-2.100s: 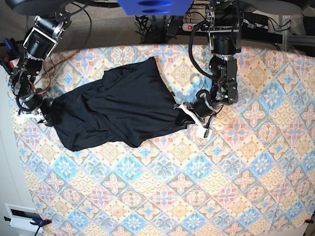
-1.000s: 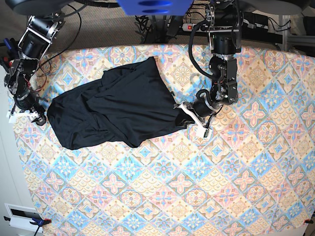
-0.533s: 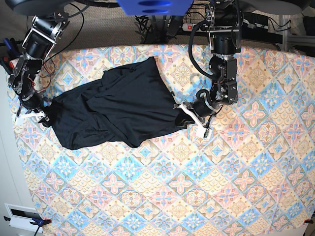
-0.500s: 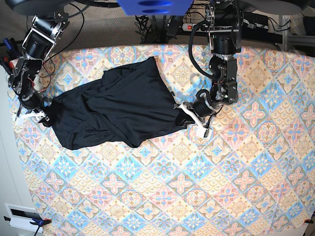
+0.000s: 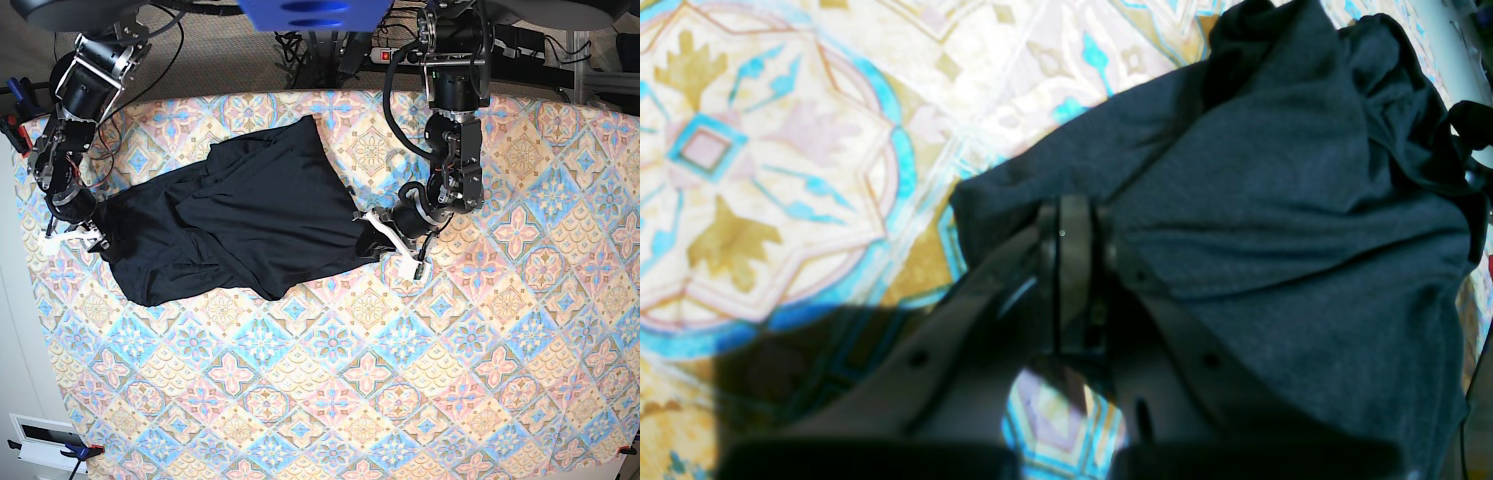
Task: Layout the t-shirt on the table in an organized manner, then fold the t-shirt properly
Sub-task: 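Drag the held shirt corner with the right gripper away from the left gripper, then fold the held corner with the right gripper back toward the left gripper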
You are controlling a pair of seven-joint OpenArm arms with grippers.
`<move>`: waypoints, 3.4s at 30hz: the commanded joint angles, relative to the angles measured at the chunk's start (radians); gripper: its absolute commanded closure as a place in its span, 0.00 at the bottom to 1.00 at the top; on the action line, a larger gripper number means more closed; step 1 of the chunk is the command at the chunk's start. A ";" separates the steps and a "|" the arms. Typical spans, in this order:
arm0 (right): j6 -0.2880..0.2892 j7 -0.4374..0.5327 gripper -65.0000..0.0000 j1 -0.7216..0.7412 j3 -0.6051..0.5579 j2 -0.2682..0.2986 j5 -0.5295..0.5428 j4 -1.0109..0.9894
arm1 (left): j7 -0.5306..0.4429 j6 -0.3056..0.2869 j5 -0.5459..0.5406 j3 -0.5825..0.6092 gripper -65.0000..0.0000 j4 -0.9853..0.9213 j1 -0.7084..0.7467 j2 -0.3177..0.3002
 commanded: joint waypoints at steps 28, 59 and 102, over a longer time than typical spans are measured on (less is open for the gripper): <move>-0.001 -0.021 1.00 0.007 -0.165 0.008 -0.008 0.051 | 0.091 0.043 0.078 -0.001 1.00 -0.006 0.011 -0.011; -0.007 -0.021 1.00 -0.392 -0.527 -0.169 -0.009 0.996 | 0.092 0.043 0.081 0.001 1.00 -0.009 0.005 -0.011; -0.008 0.062 0.88 -0.385 -0.831 -0.357 -0.448 0.788 | 0.091 0.043 0.079 0.001 1.00 -0.009 0.013 -0.011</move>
